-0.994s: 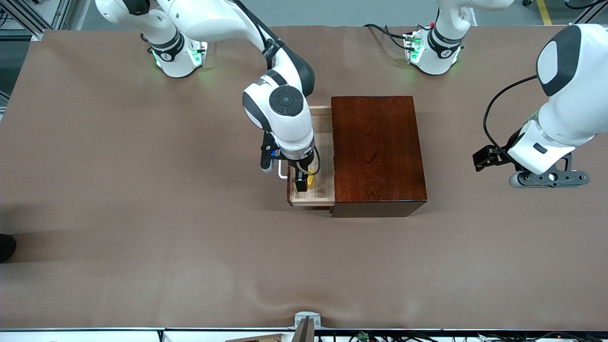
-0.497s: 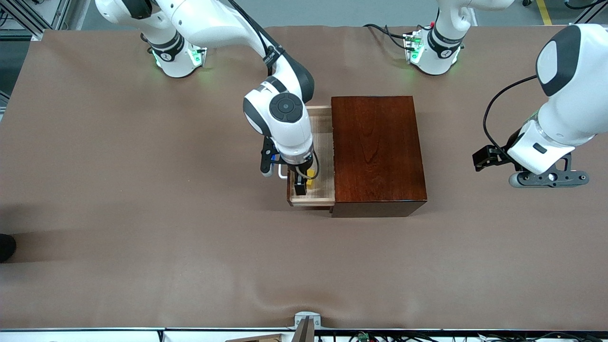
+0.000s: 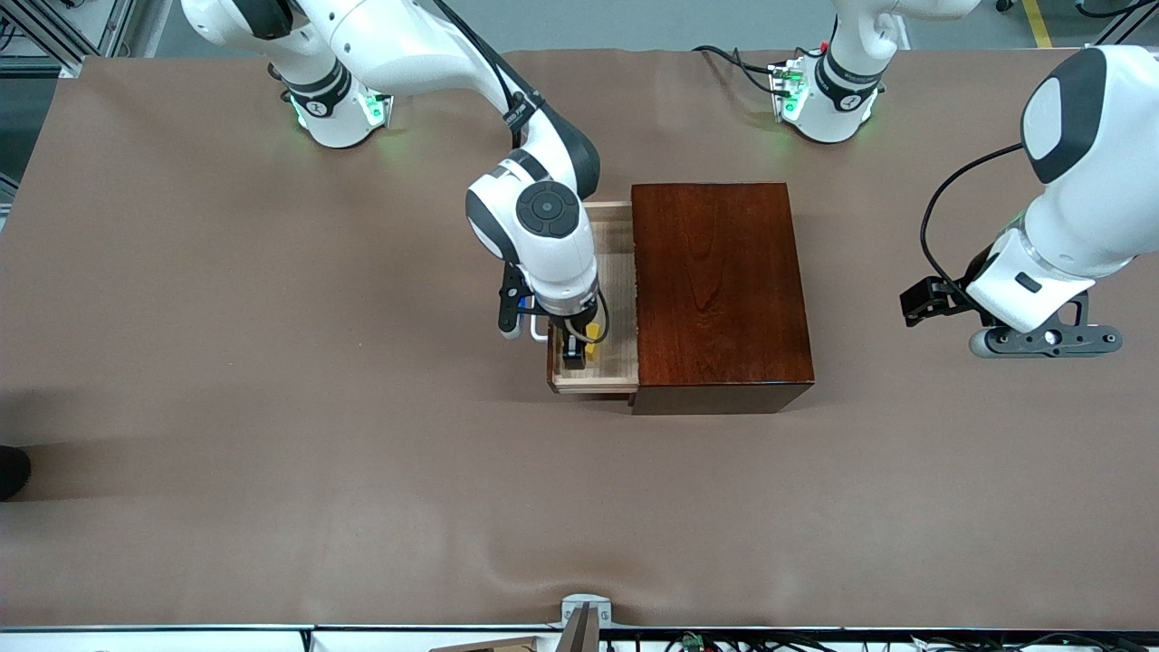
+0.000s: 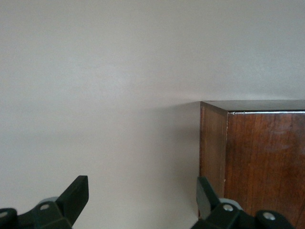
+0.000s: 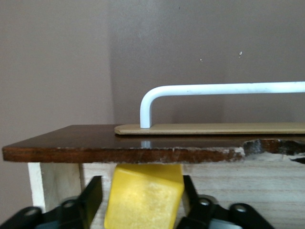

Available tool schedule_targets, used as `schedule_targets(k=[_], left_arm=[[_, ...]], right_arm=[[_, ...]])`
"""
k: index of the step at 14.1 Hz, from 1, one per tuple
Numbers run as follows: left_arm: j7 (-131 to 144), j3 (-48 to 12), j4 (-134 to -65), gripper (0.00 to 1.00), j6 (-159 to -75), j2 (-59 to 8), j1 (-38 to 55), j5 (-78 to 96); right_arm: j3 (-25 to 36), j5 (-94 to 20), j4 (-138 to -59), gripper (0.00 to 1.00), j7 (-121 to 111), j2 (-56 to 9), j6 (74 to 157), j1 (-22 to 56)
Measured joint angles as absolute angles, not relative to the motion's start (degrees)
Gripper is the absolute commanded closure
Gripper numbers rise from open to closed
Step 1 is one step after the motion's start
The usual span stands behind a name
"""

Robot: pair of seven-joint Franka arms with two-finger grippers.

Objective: Open drawer, take yellow block, close drawer
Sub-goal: 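Close the right gripper on the yellow cube, then lift the cube out with the right gripper while the left gripper reaches the handle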

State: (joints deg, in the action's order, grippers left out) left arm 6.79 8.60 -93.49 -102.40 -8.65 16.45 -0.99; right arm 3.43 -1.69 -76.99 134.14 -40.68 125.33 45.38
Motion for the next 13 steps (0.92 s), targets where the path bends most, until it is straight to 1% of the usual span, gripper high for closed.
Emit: schedule_targets(k=[4,6,10,11,13], left_arm=[[10.5,8.5,-93.5,0.00,-102.4,-8.7,16.7,-1.0],[14.4,8.1,-93.5,0.00,-102.3,-8.7,17.1,-1.0],[23.9,6.4,-93.5,0.00,-102.2,-8.7,17.4,-1.0],[26.8,5.8,-93.5,0.00,-102.1,-8.7,17.4,-1.0],[33.4,4.4,-93.5,0.00,-101.8,-8.7,17.5,-1.0]], right_arm=[[3.3,-1.7,-76.1,0.96,134.1,-40.7,125.0,45.4],[3.1,-1.7,-74.5,0.96,134.1,-40.6,122.6,45.5],[2.7,-1.7,-67.2,0.97,133.9,-39.8,111.8,45.6],[2.7,-1.7,-65.7,1.00,133.0,-39.2,109.5,45.6],[2.8,-1.7,-63.8,1.00,127.8,-36.8,105.3,45.3]])
